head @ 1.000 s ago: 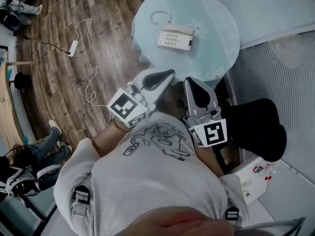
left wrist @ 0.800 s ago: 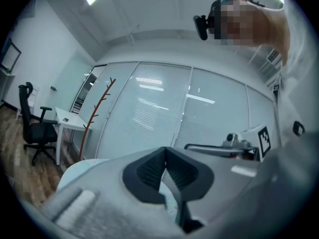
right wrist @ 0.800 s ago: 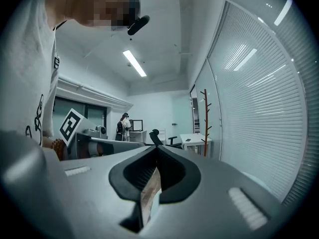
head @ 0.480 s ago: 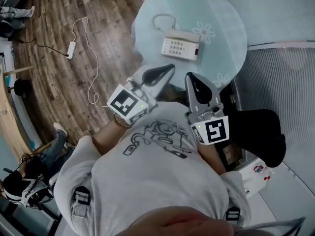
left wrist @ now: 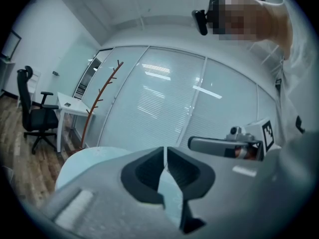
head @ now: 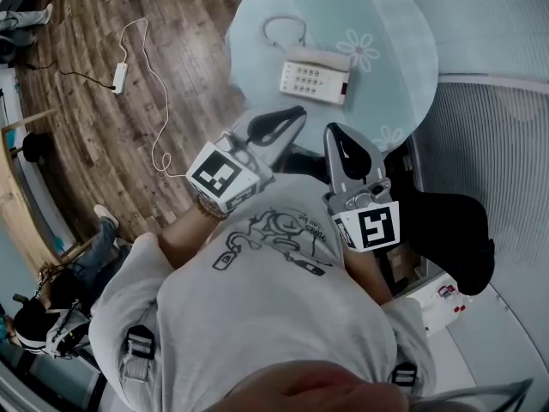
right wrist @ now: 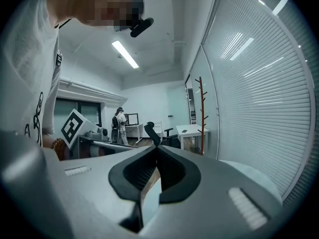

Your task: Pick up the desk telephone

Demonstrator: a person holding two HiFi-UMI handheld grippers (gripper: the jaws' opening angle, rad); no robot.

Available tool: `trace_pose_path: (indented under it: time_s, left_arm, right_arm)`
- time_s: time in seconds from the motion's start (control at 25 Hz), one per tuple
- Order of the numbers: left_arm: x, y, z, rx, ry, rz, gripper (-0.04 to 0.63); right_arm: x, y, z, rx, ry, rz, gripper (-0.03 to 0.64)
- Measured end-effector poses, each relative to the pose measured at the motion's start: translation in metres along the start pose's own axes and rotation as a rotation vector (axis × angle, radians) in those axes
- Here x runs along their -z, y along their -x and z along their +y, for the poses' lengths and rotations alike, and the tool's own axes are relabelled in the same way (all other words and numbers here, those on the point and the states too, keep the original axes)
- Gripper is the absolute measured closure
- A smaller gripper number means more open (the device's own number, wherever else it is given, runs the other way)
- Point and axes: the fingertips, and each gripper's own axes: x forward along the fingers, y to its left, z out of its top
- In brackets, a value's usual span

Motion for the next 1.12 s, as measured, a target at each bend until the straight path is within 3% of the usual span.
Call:
trace_pose_path:
  time_s: [0.24,0.4,1.12]
  left_arm:
    - [0.023,-0.025,0.024,-0.028,0.016,0.047,0.543]
    - [0.038,-0.037,0.045,-0.062,0.071,0.081,0.494]
    - [0.213,-0.098,0.180,-0.235,0.295,0.347,0.317]
  right_arm:
    - [0.027,-0.013,-0.028,-0.007,-0.019,0.046,0.583]
    - [0.044,-0.025,-0.046,-0.004,-0.044,0.083,0.549]
    - [0.226,-0.080,-0.161,0.076,-0.224,0.318,0.368]
